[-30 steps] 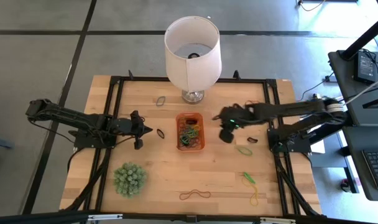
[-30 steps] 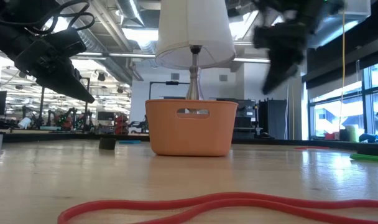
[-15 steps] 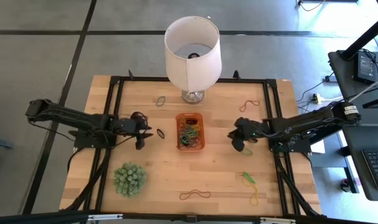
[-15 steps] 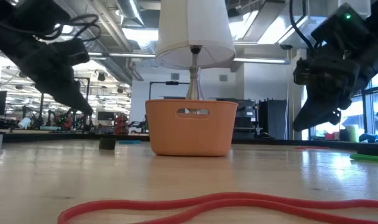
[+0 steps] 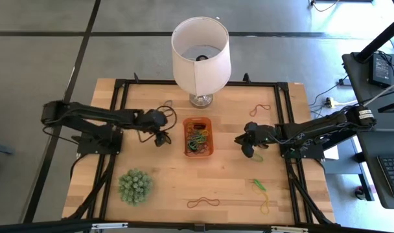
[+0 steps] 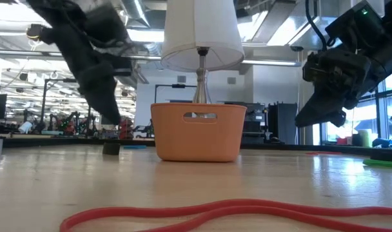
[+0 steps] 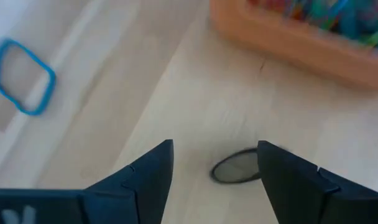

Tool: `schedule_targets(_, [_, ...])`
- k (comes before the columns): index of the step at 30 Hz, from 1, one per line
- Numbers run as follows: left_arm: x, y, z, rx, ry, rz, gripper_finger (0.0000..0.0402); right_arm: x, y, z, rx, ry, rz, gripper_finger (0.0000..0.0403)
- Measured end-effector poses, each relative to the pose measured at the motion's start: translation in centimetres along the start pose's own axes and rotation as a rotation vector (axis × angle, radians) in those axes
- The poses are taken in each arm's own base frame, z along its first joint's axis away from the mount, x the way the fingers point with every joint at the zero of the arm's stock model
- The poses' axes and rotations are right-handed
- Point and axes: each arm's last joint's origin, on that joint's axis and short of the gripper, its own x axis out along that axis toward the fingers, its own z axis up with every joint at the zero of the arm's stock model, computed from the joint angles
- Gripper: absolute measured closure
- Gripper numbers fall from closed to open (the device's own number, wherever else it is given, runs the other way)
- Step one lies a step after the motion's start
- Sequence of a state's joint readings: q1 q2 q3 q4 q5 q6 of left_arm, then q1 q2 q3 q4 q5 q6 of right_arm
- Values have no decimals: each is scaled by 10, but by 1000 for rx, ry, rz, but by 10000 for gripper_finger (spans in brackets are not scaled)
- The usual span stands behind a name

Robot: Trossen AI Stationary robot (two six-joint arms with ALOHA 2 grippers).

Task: Pick and place rubber bands into bin
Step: Put the black rubber band into the orange bin

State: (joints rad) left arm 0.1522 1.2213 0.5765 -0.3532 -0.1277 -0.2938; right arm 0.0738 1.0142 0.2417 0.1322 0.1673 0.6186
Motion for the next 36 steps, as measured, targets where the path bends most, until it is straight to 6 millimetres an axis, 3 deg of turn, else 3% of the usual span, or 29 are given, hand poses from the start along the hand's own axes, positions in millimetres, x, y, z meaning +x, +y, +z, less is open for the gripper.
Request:
schedule_targets(10, [46,-4,-5,12,228,34,178,0,3,-2,-32,5,15,323])
schedule_targets(16, [54,-4,-8,16,267,61,203,-1,4,-2,-33,3,21,323])
schedule_targets(19, [51,-6,-7,5,238,70,256,-1,4,-1,-33,0,23,323])
schedule_targets(24, [44,-12,-6,-10,215,28,383,-1,4,-1,-36,-3,26,323])
schedule_targets(31, [20,-23,10,53,243,-60,398,-1,4,-1,-35,-7,29,323])
schedule_targets(36, [-10,-38,43,165,239,-18,398,-1,5,0,-33,-9,30,323])
